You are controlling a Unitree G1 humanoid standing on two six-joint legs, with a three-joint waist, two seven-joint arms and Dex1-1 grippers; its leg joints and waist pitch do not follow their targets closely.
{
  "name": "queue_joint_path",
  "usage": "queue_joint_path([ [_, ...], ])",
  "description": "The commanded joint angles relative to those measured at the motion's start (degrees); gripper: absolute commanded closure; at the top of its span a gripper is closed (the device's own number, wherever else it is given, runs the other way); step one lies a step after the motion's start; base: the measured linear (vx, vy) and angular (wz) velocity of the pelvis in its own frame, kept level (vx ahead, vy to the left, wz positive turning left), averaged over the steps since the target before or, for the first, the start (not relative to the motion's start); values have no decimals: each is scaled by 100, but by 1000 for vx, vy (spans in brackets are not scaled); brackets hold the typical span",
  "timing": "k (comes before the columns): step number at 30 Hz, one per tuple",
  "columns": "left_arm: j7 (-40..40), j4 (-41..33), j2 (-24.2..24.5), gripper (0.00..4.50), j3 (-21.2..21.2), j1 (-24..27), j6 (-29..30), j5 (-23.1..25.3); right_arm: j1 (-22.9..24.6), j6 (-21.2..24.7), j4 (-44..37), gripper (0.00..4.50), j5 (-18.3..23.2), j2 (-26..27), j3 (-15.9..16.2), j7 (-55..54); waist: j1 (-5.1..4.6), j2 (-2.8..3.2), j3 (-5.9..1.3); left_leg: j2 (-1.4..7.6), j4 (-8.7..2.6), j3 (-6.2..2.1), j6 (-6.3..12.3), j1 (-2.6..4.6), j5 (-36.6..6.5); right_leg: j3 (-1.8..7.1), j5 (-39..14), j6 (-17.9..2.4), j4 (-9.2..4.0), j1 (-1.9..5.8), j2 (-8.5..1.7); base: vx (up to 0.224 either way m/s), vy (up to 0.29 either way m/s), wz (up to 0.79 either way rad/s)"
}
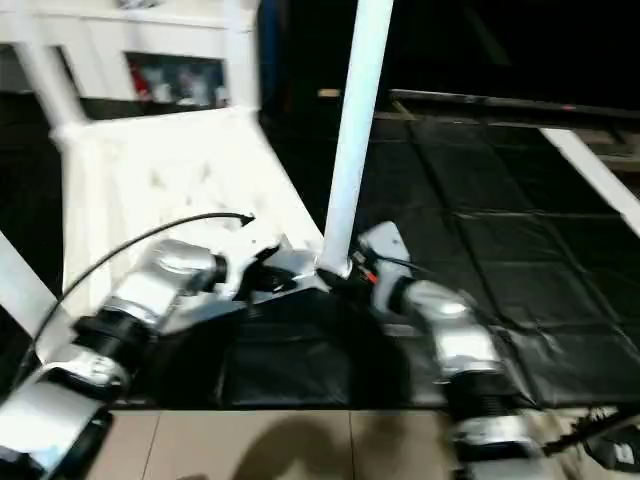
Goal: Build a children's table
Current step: Rotate leg to tighten
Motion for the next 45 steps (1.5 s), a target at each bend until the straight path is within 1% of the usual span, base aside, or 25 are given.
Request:
queue_joint_path([
  [1, -288, -16, 34, 450, -232, 34, -154, 122, 80, -107, -84, 46, 84, -174, 141, 447, 20, 25, -375, 373, -324, -164, 472, 53, -753, 427, -1106, -964, -354, 321, -662, 0, 0, 0],
  [4, -794, -26, 252, 450, -362, 71, -499, 72, 8, -200, 53, 7, 176, -464, 147, 1064, 63, 30, -370, 378, -322, -158, 449, 55, -848, 423, -1293, -898, -375, 329, -663, 0, 0, 0],
  [6, -1285, -55, 442, 450, -470, 108, -800, 35, -131, -365, 274, 4, 144, -712, 231, 1468, 103, 26, -370, 374, -315, -148, 415, 59, -872, 421, -1451, -836, -387, 320, -665, 0, 0, 0],
  [8, -1480, -67, 499, 450, -500, 117, -879, 7, -188, -410, 339, 2, 166, -776, 252, 1630, 143, 31, -371, 374, -315, -139, 388, 71, -856, 420, -1512, -822, -390, 307, -657, 0, 0, 0],
  [11, -1656, -77, 560, 450, -565, 102, -949, 22, -268, -297, 378, 2, 235, -831, 269, 1915, 167, 43, -383, 401, -315, -148, 370, 77, -851, 411, -1348, -909, -354, 302, -656, 0, 0, 0],
  [16, -2215, -132, 685, 450, -785, 54, -1246, 23, -392, -442, 430, 2, 276, -915, 453, 2531, 210, 55, -391, 397, -309, -149, 369, 75, -828, 416, -1316, -915, -343, 305, -659, 0, 0, 0],
  [18, -2372, -146, 701, 450, -831, 31, -1354, 23, -436, -551, 518, 2, 263, -900, 509, 2640, 262, 65, -400, 399, -306, -144, 378, 81, -763, 420, -1178, -952, -321, 301, -658, 0, 0, 0],
  [21, -2403, -156, 698, 450, -829, 30, -1388, 23, -441, -589, 541, 2, 269, -880, 509, 2652, 289, 67, -396, 410, -313, -140, 317, 105, -843, 421, -1208, -976, -332, 291, -665, 0, 0, 0],
  [23, -2373, -82, 657, 450, -814, -5, -1491, 42, -414, -607, 516, 2, 267, -870, 510, 2655, 289, 86, -389, 416, -321, -147, 267, 112, -930, 418, -1277, -976, -345, 288, -661, 0, 0, 0],
  [25, -2274, 35, 611, 450, -787, -62, -1583, 74, -325, -587, 431, 2, 250, -918, 509, 2622, 292, 73, -389, 407, -320, -145, 234, 117, -993, 420, -1382, -940, -359, 295, -665, 0, 0, 0],
  [27, -2242, 153, 620, 450, -780, -112, -1673, 111, -139, -507, 226, 2, 302, -1037, 475, 2663, 301, 77, -383, 404, -319, -145, 234, 125, -1028, 420, -1474, -895, -375, 288, -659, 0, 0, 0],
  [28, -2296, 224, 676, 450, -809, -143, -1755, 149, 23, -441, 47, 2, 360, -1123, 432, 2703, 311, 103, -383, 405, -321, -152, 236, 125, -1037, 418, -1499, -864, -376, 294, -657, 0, 0, 0],
  [29, -2338, 269, 718, 450, -832, -163, -1811, 175, 128, -398, -70, 2, 397, -1178, 402, 2728, 328, 84, -381, 406, -322, -146, 264, 129, -1041, 422, -1503, -806, -400, 296, -643, 0, 0, 0],
  [30, -2302, 353, 755, 450, -846, -195, -1923, 227, 273, -376, -213, 2, 432, -1240, 362, 2728, 339, 89, -384, 413, -323, -153, 280, 115, -1030, 425, -1415, -809, -381, 310, -653, 0, 0, 0],
  [31, -2171, 563, 765, 450, -827, -292, -2089, 298, 472, -330, -413, 2, 490, -1320, 288, 2683, 340, 119, -384, 399, -321, -152, 291, 110, -1067, 415, -1413, -776, -410, 306, -639, 0, 0, 0],
  [32, -1989, 831, 754, 450, -795, -430, -2251, 375, 668, -252, -619, 2, 543, -1385, 187, 2577, 343, 137, -384, 382, -319, -165, 280, 91, -1100, 410, -1451, -755, -390, 325, -647, 0, 0, 0],
  [33, -1989, 831, 754, 450, -795, -430, -2251, 375, 668, -252, -619, 2, 543, -1385, 187, 2577, 343, 137, -384, 382, -319, -165, 280, 91, -1100, 410, -1451, -755, -390, 325, -647, 0, 0, 0],
  [36, -1756, 1194, 753, 450, -780, -652, -2466, 506, 839, -114, -840, 2, 611, -1450, 90, 2502, 316, 107, -360, 335, -310, -161, 266, 106, -1273, 372, -2195, -523, -501, 319, -653, 0, 0, 0],
  [37, -1695, 1281, 757, 450, -778, -714, -2518, 539, 873, -84, -894, 2, 626, -1458, 68, 2476, 313, 149, -362, 329, -304, -164, 256, 108, -1267, 373, -2293, -491, -505, 315, -655, 0, 0, 0],
  [38, -1464, 1544, 752, 450, -753, -926, -2610, 618, 974, -35, -1073, 2, 648, -1476, 11, 2344, 287, 146, -347, 328, -313, -170, 262, 96, -1270, 357, -2506, -388, -550, 306, -639, 0, 0, 0],
  [39, -1464, 1544, 752, 450, -753, -926, -2610, 618, 974, -35, -1073, 2, 648, -1476, 11, 2344, 285, 135, -352, 323, -307, -167, 253, 108, -1284, 352, -2546, -347, -558, 298, -629, 0, 0, 0],
  [41, -1238, 1764, 719, 450, -705, -1125, -2720, 631, 1063, 83, -1298, 2, 683, -1460, 11, 2142, 252, 121, -355, 323, -315, -189, 246, 84, -1292, 333, -2599, -290, -556, 317, -636, 0, 0, 0],
  [42, -1139, 1839, 708, 450, -679, -1188, -2757, 632, 1095, 139, -1393, 2, 686, -1435, 26, 2049, 247, 133, -357, 324, -315, -191, 256, 90, -1276, 332, -2590, -281, -564, 305, -638, 0, 0, 0],
  [43, -1086, 1890, 708, 450, -668, -1228, -2788, 638, 1114, 198, -1468, 2, 688, -1407, 45, 1990, 247, 133, -357, 324, -315, -191, 256, 90, -1276, 332, -2590, -281, -564, 305, -638, 0, 0, 0],
  [45, -986, 2042, 705, 450, -648, -1308, -2892, 680, 1167, 313, -1643, 2, 688, -1348, 86, 1905, 236, 101, -380, 331, -311, -194, 280, 60, -1167, 340, -2331, -341, -516, 328, -643, 0, 0, 0],
])
